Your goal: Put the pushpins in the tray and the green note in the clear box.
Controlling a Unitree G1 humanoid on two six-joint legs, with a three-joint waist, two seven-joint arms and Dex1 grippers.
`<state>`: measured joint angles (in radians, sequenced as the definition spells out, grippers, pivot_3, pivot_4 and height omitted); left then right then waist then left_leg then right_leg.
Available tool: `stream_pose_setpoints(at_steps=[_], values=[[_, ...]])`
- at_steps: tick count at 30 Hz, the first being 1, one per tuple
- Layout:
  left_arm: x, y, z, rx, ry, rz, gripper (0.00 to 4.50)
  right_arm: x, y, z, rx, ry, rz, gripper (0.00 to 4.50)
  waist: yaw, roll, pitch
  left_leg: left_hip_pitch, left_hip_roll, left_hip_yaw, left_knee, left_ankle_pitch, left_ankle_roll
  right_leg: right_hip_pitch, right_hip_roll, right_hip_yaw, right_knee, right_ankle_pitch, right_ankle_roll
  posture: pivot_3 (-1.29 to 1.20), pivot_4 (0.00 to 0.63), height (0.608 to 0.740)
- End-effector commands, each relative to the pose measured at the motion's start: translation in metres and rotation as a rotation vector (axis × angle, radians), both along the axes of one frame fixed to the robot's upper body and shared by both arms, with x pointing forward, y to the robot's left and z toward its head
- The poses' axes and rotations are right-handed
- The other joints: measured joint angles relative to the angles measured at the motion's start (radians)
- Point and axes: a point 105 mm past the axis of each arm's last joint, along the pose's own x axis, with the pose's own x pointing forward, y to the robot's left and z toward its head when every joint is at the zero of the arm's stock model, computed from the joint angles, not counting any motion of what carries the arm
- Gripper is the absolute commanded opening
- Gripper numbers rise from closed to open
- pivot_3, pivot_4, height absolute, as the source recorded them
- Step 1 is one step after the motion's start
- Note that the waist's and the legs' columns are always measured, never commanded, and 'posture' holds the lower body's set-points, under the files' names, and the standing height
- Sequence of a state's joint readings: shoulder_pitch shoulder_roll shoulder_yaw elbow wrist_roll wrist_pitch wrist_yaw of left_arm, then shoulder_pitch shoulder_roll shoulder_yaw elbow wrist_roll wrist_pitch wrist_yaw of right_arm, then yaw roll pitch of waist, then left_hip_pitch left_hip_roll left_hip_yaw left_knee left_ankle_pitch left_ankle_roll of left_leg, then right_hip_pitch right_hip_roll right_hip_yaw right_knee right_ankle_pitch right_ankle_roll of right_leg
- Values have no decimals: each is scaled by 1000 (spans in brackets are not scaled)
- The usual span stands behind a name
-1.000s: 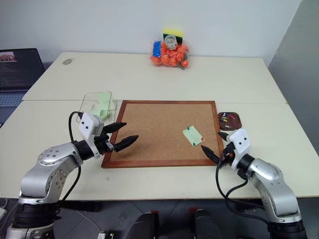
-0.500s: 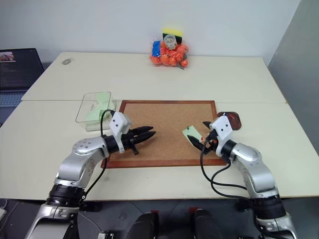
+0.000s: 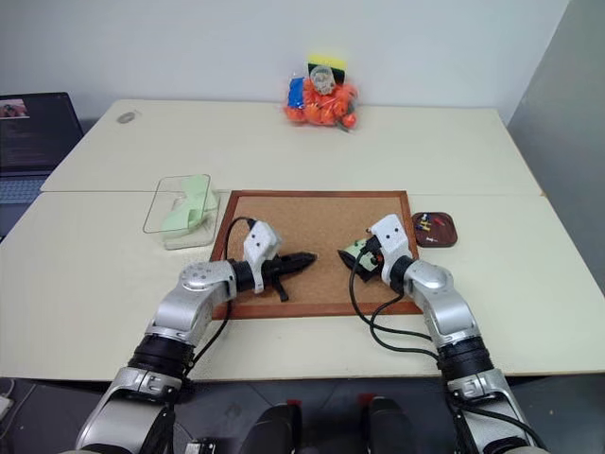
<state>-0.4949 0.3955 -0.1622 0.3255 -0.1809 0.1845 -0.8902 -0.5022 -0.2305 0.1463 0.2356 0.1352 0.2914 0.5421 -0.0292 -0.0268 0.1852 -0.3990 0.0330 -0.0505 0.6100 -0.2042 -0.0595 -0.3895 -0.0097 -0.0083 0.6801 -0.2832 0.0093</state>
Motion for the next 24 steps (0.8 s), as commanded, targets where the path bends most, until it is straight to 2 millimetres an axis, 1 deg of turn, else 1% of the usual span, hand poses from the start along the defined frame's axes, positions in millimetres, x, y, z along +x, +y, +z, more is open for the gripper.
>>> stream_pose_setpoints(at_steps=[1, 4, 5, 6, 7, 10, 12, 15, 16, 17, 18, 20, 21, 23, 24], values=[[-13, -2, -23, 45, 73, -42, 15, 5, 6, 12, 9, -48, 13, 4321, 0, 0, 0, 0, 0, 0, 0, 0, 0, 0, 0, 0, 0, 0, 0, 0, 150, 740], [-15, 1, -29, 51, 93, -28, 0, 8, 8, 11, 11, -46, 14, 3829, -3, 0, 0, 1, 0, 0, 0, 0, 0, 1, 0, 0, 0, 0, 0, 0, 150, 740], [-15, 2, -30, 54, 95, -26, 0, 8, 8, 11, 11, -46, 14, 3562, -3, 0, -1, 1, 0, 0, 0, 0, 0, 1, 0, 1, 0, 0, 0, 0, 150, 740], [-15, 2, -30, 54, 97, -23, 0, 9, 9, 10, 12, -44, 15, 3436, -3, 1, -1, 2, 0, 0, 0, 0, 0, 1, 0, 1, 0, 0, 0, 0, 150, 740], [-15, 3, -31, 53, 98, -20, 0, 9, 9, 10, 13, -44, 16, 3217, -4, 1, -1, 2, 0, 0, 0, 0, 0, 1, 0, 1, 0, 0, 0, 0, 150, 740], [-16, 4, -30, 53, 99, -17, 0, 9, 10, 10, 23, -43, 22, 2562, -4, 1, -1, 2, 0, 1, 0, 0, 0, 1, 0, 1, 0, 0, 0, 0, 150, 740], [-16, 4, -30, 54, 98, -17, 0, 9, 11, 10, 27, -44, 24, 2232, -5, 1, -2, 2, 0, 1, 0, 0, 0, 1, 0, 1, 1, 0, 0, 0, 150, 740], [-17, 3, -28, 53, 96, -22, 0, 10, 11, 9, 22, -48, 24, 1603, -6, 1, -2, 3, 0, 1, 0, 0, 0, 1, 0, 1, 1, 0, 0, 0, 150, 740], [-16, 2, -26, 52, 92, -24, 0, 10, 12, 8, -1, -57, 31, 1484, -6, 1, -2, 3, 0, 1, 0, 0, 0, 1, 0, 1, 1, 0, 0, 0, 150, 740], [-15, 2, -23, 52, 88, -25, 0, 10, 12, 7, -22, -65, 37, 1020, -6, 1, -2, 3, 1, 1, 0, 0, 0, 1, 1, 1, 1, 0, 0, 0, 150, 740], [-14, 1, -22, 52, 84, -27, 0, 10, 13, 5, -34, -68, 40, 994, -6, 1, -2, 3, 1, 1, 0, 0, 0, 1, 1, 1, 1, 0, 0, 0, 150, 740], [-13, 1, -20, 52, 81, -27, 0, 10, 13, 3, -47, -68, 39, 470, -6, 1, -2, 3, 1, 1, 0, 0, 0, 1, 1, 1, 1, 0, 0, 0, 150, 740], [-13, 1, -20, 52, 81, -27, 0, 10, 13, 2, -48, -68, 39, 311, -6, 1, -2, 3, 1, 1, 0, 0, 0, 1, 1, 1, 1, 0, 0, 0, 150, 740], [-13, 0, -20, 52, 80, -26, 0, 10, 13, 0, -48, -61, 35, 57, -7, 1, -2, 3, 1, 1, 0, 0, 0, 1, 1, 1, 1, 0, 0, 0, 150, 740], [-12, 0, -20, 52, 80, -27, 0, 11, 13, -1, -48, -58, 30, 57, -7, 1, -2, 3, 1, 1, 0, 0, 0, 1, 1, 1, 1, 0, 0, 0, 150, 740]])
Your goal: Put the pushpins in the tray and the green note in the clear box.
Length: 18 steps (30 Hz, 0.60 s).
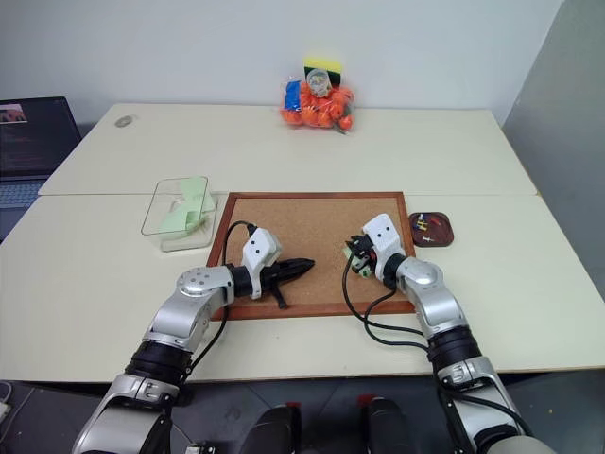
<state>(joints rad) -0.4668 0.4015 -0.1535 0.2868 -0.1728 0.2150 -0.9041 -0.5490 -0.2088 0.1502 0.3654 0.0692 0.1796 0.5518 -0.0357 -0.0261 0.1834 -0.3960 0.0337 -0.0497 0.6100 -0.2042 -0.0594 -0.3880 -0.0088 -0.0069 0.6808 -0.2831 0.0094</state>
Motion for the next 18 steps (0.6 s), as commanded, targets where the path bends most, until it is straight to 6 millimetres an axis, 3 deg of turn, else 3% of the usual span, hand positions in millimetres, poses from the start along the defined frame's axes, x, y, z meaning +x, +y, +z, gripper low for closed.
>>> stream_pose_setpoints(at_steps=[1, 7, 18], values=[[-7, -3, -16, 43, 59, -23, 0, 2, 9, 4, -2, -17, 19, 57, 0, 0, 0, 0, 0, 0, 0, 0, 0, 0, 0, 0, 0, 0, 0, 0, 150, 740], [-8, -5, -15, 40, 58, -26, 0, 2, 9, 16, 48, -38, 27, 57, -2, 0, 0, 1, 0, 0, 0, 0, 0, 1, 0, 0, 0, 0, 0, 0, 150, 740], [-7, -5, -15, 40, 52, -11, 0, -25, 9, 48, 239, -34, 131, 57, 6, 0, 0, -3, -1, 0, 0, 0, 0, -1, -1, 0, -1, 0, 0, 0, 150, 740]])
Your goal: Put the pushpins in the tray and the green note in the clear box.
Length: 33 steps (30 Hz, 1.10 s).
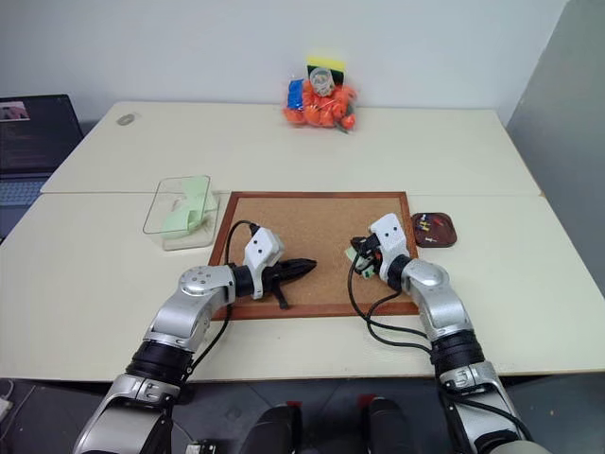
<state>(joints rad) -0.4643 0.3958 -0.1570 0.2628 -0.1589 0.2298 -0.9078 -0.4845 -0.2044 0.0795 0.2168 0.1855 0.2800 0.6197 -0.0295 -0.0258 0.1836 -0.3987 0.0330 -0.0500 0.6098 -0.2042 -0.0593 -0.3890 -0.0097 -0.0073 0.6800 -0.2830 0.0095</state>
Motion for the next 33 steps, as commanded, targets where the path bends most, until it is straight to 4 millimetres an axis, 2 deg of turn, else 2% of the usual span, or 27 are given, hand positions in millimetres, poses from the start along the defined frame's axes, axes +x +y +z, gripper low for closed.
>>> stream_pose_setpoints(at_steps=[1, 10, 13, 15, 18, 22, 25, 29, 33], values=[[-5, -1, -16, 30, 56, 5, 0, -12, 14, 35, 93, -78, 91, 57, -1, 0, 0, 0, 0, 0, 0, 0, 0, 0, 0, 0, 0, 0, 0, 0, 150, 740], [-4, -2, -17, 27, 59, 14, 0, -11, 10, 50, 118, -103, 67, 57, 0, 0, 0, 1, 0, -1, 0, 0, 0, 1, 0, -1, 0, 0, 0, 0, 150, 740], [-3, -1, -17, 26, 57, 17, 0, -7, 2, 53, 105, -115, 30, 57, 0, 0, 0, 1, 0, -1, 0, 0, 0, 1, 0, -1, 0, 0, 0, 0, 150, 740], [-3, -2, -17, 26, 57, 18, 0, -2, -13, 55, 100, -122, -46, 57, 0, 0, 0, 1, 0, -1, 0, 0, 0, 1, 0, -1, 0, 0, 0, 0, 150, 740], [-3, -1, -18, 26, 57, 19, 0, 9, -45, 58, 122, -132, -207, 57, 1, 0, 0, 1, 0, -1, 0, 0, 0, 1, 0, -1, 0, 0, 0, 0, 150, 740], [-3, -2, -19, 27, 60, 15, 0, 18, -89, 50, 68, -122, -422, 57, 1, 0, 0, 1, 0, -1, 0, 0, 0, 1, 0, -1, 0, 0, 0, 0, 150, 740], [-2, -4, -19, 29, 61, 8, 0, 22, -112, 45, 20, -115, -526, 57, 1, 0, 0, 1, 0, 0, 0, 0, 0, 1, 0, -1, 0, 0, 0, 0, 150, 740], [2, -4, -18, 35, 57, 7, 0, 30, -132, 41, -15, -92, -621, 57, 1, 1, -1, 1, 0, 0, 0, 0, 0, 1, 0, -1, 0, 0, 0, 0, 150, 740], [4, -5, -17, 39, 51, 0, 0, 36, -136, 36, -17, -59, -637, 57, 2, 2, -1, 1, -1, 0, 0, 0, 0, 1, -1, 0, 0, 0, 0, 0, 150, 740]])
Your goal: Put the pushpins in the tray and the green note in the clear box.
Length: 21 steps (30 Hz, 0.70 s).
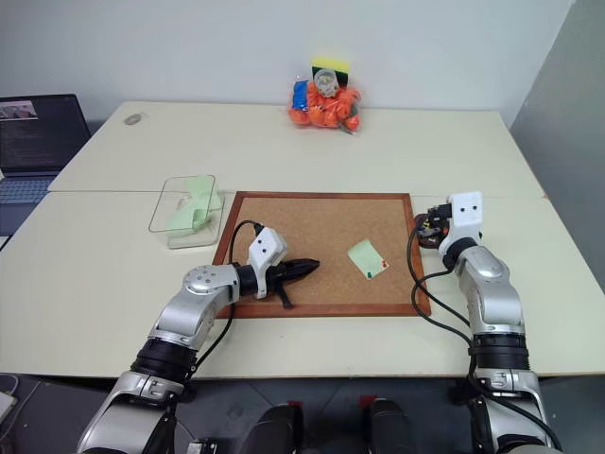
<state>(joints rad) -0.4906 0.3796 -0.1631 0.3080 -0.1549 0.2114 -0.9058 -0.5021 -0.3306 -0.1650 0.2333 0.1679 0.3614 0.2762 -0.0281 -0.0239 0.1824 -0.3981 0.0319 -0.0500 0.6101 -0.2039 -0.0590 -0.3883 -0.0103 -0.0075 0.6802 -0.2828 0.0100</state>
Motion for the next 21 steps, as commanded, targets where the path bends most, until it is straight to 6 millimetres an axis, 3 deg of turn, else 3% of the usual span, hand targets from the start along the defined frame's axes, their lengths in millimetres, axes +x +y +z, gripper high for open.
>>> stream_pose_setpoints(at_steps=[1, 7, 21], values=[[-1, -1, -16, 46, 49, 1, 0, 8, -5, 15, 2, -36, -17, 57, 0, 0, 0, 0, 0, 0, 0, 0, 0, 0, 0, 0, 0, 0, 0, 0, 150, 740], [1, 0, -16, 50, 36, 9, 0, 12, -10, 7, 28, -4, -58, 57, 3, 0, 0, 0, 0, 0, 0, 0, 0, 0, 0, 0, 0, 0, 0, 0, 150, 740], [2, -1, -12, 40, 20, 9, 0, 9, -13, 4, 37, 1, -79, 2712, 2, 0, 0, 0, 0, 0, 0, 0, 1, 0, 0, 0, 0, 0, 0, 0, 150, 740]])
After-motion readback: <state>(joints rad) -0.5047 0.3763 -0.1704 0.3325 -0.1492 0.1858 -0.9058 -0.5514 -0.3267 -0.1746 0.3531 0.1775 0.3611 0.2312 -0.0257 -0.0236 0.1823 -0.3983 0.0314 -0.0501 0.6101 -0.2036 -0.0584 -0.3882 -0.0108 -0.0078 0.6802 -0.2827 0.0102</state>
